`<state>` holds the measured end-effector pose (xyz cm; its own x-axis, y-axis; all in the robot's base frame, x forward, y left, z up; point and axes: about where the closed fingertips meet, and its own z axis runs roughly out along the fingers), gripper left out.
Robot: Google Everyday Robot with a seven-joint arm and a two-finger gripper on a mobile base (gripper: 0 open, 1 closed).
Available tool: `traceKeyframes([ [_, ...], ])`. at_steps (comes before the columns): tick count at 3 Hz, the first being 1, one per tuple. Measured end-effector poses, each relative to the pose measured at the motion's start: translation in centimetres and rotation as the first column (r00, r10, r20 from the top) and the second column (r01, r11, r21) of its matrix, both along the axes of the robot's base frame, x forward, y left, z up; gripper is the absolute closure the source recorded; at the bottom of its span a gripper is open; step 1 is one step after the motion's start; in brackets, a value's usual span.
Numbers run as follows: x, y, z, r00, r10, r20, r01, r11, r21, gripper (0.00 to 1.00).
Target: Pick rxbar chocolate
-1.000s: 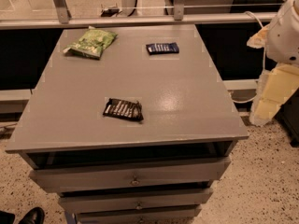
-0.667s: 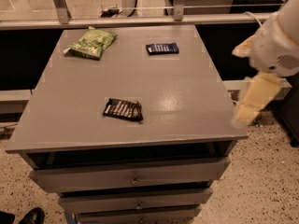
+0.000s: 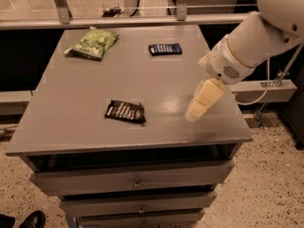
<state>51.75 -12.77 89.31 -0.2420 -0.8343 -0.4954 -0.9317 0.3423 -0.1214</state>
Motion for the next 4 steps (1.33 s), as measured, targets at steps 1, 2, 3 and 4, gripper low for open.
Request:
traceKeyframes([
  [1,2.7,4.0,-2.6,0.9996,-0.026,-0.006,0.026,0.989,0.144,0.0],
  [2,3.3,6.2,-3.8,0.9994,-0.032,-0.016,0.035,0.975,0.217,0.0],
  [3,2.3,8.4,-4.1,0.9997,-0.014,-0.021,0.019,0.96,0.279,0.0],
  [4,0.6,11.5,-4.8,0.9994,0.016,-0.032,-0.005,0.942,0.336,0.0],
])
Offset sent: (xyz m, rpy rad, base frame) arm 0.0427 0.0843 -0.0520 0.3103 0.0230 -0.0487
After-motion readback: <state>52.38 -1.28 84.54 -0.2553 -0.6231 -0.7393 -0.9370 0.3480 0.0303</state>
